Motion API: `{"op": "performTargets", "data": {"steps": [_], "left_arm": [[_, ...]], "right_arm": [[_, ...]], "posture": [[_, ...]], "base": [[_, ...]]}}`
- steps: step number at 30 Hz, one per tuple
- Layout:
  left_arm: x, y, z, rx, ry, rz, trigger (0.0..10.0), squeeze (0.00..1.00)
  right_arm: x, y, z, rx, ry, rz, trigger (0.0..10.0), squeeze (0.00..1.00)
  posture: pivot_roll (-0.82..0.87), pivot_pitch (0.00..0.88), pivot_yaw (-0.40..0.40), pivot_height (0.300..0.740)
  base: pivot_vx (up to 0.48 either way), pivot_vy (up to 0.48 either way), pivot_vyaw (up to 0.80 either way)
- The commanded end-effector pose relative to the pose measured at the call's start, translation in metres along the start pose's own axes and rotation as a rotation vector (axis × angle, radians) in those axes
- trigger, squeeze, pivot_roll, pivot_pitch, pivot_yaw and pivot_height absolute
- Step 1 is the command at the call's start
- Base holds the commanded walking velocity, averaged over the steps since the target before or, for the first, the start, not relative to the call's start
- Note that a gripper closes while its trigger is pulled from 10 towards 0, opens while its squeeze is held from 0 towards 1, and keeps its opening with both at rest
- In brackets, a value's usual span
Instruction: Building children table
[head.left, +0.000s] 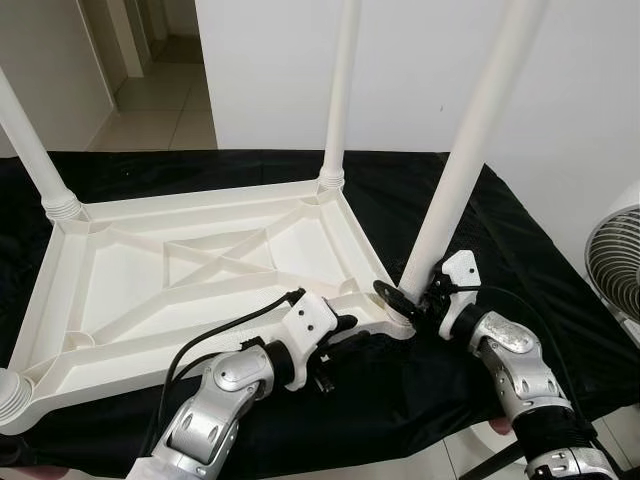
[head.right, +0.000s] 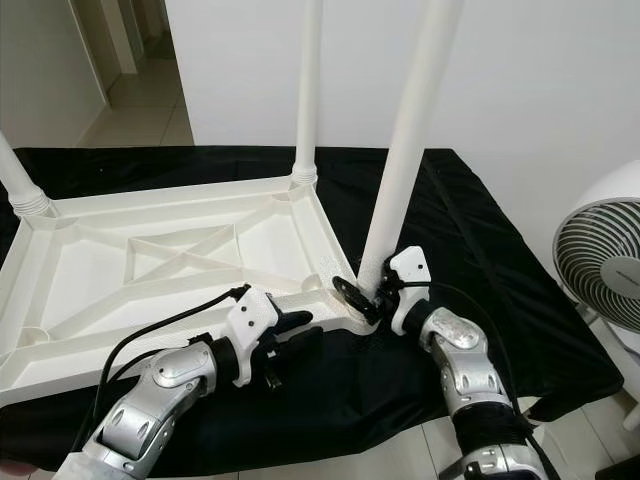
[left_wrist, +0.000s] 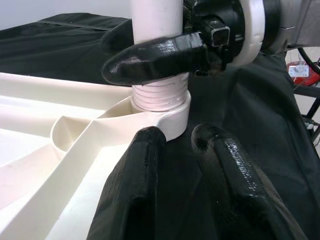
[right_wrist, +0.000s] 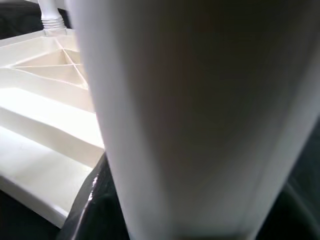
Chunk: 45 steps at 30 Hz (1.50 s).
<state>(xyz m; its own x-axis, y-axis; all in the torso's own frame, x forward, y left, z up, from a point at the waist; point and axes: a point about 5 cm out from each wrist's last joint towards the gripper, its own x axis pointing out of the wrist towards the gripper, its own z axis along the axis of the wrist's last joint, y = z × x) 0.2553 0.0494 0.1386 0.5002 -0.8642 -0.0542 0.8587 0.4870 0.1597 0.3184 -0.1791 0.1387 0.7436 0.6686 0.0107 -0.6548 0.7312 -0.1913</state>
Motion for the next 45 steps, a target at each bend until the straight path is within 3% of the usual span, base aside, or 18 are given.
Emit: {"op": "performTargets", "data": {"steps": [1, 11, 12, 13, 14, 17, 22, 30, 33, 34, 35, 36, 38, 40, 45], "left_arm": [[0.0, -0.002, -0.001, -0.008, 0.008, -0.007, 10.0, 0.0], [-0.002, 0.005, 0.001, 0.0, 0.013, 0.017, 10.0, 0.0], [-0.002, 0.005, 0.002, 0.0, 0.013, 0.019, 10.0, 0.0], [-0.002, 0.005, 0.002, 0.0, 0.013, 0.019, 10.0, 0.0], [-0.002, 0.005, 0.002, -0.002, 0.014, 0.022, 10.0, 0.0], [-0.003, 0.005, 0.001, -0.003, 0.015, 0.024, 10.0, 0.0], [-0.004, 0.004, 0.001, -0.008, 0.019, 0.028, 10.0, 0.0], [-0.003, 0.005, 0.002, -0.008, 0.017, 0.029, 10.0, 0.0], [-0.003, 0.005, 0.002, -0.007, 0.016, 0.03, 10.0, 0.0], [-0.003, 0.005, 0.002, -0.007, 0.016, 0.03, 10.0, 0.0], [-0.003, 0.005, 0.002, -0.007, 0.016, 0.03, 10.0, 0.0], [-0.003, 0.005, 0.002, -0.007, 0.016, 0.03, 10.0, 0.0], [-0.002, 0.005, 0.002, -0.007, 0.015, 0.027, 10.0, 0.0], [-0.002, 0.005, 0.002, -0.007, 0.013, 0.025, 10.0, 0.0], [-0.001, 0.005, 0.002, -0.007, 0.011, 0.022, 10.0, 0.0]], "right_arm": [[-0.001, 0.001, -0.004, -0.014, 0.018, 0.009, 0.0, 0.0], [-0.008, 0.007, -0.016, 0.008, 0.03, 0.003, 0.0, 0.0], [-0.009, 0.007, -0.017, 0.017, 0.031, -0.012, 0.8, 0.0], [-0.009, 0.007, -0.017, 0.017, 0.031, -0.012, 0.8, 0.0], [-0.011, 0.007, -0.018, 0.036, 0.025, -0.061, 10.0, 0.0], [-0.012, 0.006, -0.018, 0.049, 0.015, -0.115, 10.0, 0.0], [-0.014, 0.008, -0.018, 0.074, 0.035, -0.328, 10.0, 0.0], [-0.01, 0.021, -0.015, 0.094, 0.028, -0.413, 10.0, 0.0], [-0.009, 0.028, -0.011, 0.117, 0.022, -0.57, 10.0, 0.0], [-0.009, 0.028, -0.011, 0.117, 0.022, -0.57, 10.0, 0.0], [-0.01, 0.028, -0.012, 0.117, 0.046, -0.667, 10.0, 0.0], [-0.01, 0.028, -0.012, 0.117, 0.046, -0.667, 10.0, 0.0], [-0.014, 0.031, -0.014, 0.161, 0.079, -0.86, 10.0, 0.0], [-0.014, 0.037, -0.014, 0.173, 0.102, -0.921, 10.0, 0.0], [-0.008, 0.046, -0.011, 0.189, 0.101, -0.914, 10.0, 0.0]], "posture": [[0.01, 0.02, -0.003, 0.74], [0.01, 0.027, -0.008, 0.74], [0.02, 0.026, -0.01, 0.74], [0.02, 0.026, -0.01, 0.74], [0.02, 0.027, -0.012, 0.74], [0.02, 0.028, -0.013, 0.74], [0.01, 0.03, -0.015, 0.74], [0.01, 0.026, -0.017, 0.74], [0.01, 0.024, -0.017, 0.74], [0.01, 0.024, -0.017, 0.74], [0.01, 0.017, -0.017, 0.74], [0.01, 0.017, -0.017, 0.74], [0.01, 0.011, -0.023, 0.74], [0.01, 0.01, -0.022, 0.74], [0.01, 0.002, -0.023, 0.74]], "base": [[0.0, 0.0, 0.0], [0.0, 0.0, 0.0], [0.0, 0.0, 0.0], [0.0, 0.0, 0.0], [0.0, 0.0, 0.0], [0.0, 0.0, 0.0], [0.0, 0.0, 0.0], [0.0, 0.0, 0.0], [0.0, 0.0, 0.0], [0.0, 0.0, 0.0], [0.0, 0.0, 0.0], [0.0, 0.0, 0.0], [0.0, 0.0, 0.0], [0.0, 0.0, 0.0], [0.0, 0.0, 0.0]]}}
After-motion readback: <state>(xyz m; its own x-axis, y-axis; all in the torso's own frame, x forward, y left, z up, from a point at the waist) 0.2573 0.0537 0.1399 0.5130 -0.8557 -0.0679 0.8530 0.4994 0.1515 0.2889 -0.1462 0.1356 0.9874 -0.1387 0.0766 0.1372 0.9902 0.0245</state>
